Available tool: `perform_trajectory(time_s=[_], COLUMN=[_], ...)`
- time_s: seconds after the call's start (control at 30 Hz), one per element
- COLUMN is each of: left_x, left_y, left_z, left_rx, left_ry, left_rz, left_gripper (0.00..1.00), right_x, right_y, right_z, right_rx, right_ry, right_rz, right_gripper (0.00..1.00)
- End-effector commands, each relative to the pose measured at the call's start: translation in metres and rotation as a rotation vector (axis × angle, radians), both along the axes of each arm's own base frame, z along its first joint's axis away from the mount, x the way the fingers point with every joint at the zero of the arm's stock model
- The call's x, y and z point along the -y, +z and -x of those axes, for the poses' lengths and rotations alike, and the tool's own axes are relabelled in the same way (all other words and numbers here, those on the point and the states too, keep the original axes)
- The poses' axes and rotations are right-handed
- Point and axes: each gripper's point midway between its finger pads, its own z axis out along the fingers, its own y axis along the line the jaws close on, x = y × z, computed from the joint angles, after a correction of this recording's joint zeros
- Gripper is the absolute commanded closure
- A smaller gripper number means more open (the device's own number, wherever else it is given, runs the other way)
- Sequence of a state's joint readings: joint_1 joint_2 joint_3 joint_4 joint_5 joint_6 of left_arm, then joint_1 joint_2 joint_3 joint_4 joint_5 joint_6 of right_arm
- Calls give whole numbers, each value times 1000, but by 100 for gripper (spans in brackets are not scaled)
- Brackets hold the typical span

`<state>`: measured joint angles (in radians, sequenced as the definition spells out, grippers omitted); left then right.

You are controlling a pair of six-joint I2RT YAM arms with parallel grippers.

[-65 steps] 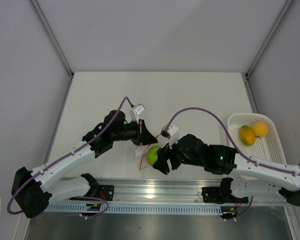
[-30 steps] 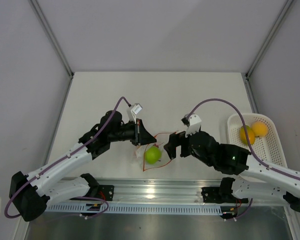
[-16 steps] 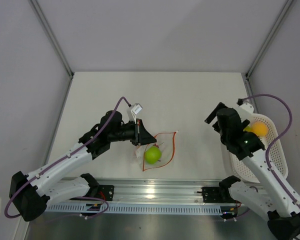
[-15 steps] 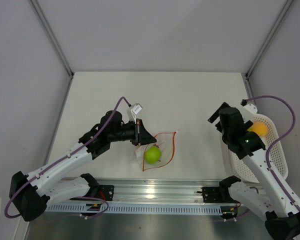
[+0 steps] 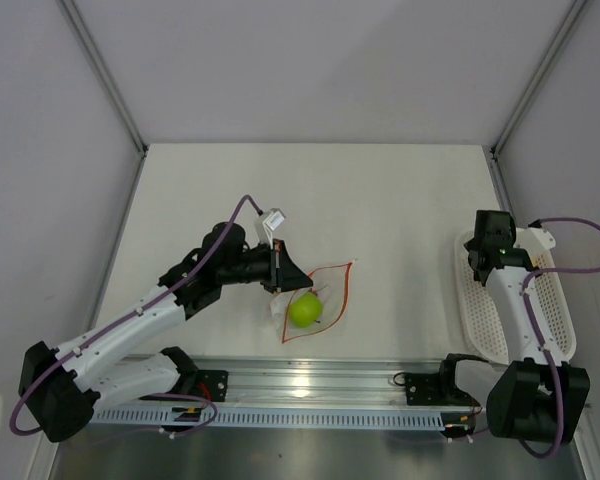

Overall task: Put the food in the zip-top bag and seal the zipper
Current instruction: Pick up the fake fruit from the bin.

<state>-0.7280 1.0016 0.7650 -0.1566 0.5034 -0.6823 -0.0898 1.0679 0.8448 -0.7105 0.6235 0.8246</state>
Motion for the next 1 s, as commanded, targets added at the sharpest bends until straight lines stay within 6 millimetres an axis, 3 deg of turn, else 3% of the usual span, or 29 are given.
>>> perform_trajectory(time_s=[0.0,0.13,0.4,0.73,0.97], left_x=[4,5,7,13,14], left_y=[4,1,-6,-3,-3], left_z=[0,0,-2,-5,-8], left_rx=[14,6,-4,-8,-10], left_ry=[-16,-21,-27,-42,-45], left_rz=[20,21,13,20,21], left_gripper=[99,99,99,99,99], right_x=[23,35,48,53,54], right_y=[-2,-25,-60,-74,-88], right_z=[-4,-1,-16,-45,-52], right_rx=[-6,-65,-121,-118,-139], right_ry=[-68,-86,-11,73,100], right_rz=[70,77,31,-21,-61], right_gripper=[0,1,2,5,5])
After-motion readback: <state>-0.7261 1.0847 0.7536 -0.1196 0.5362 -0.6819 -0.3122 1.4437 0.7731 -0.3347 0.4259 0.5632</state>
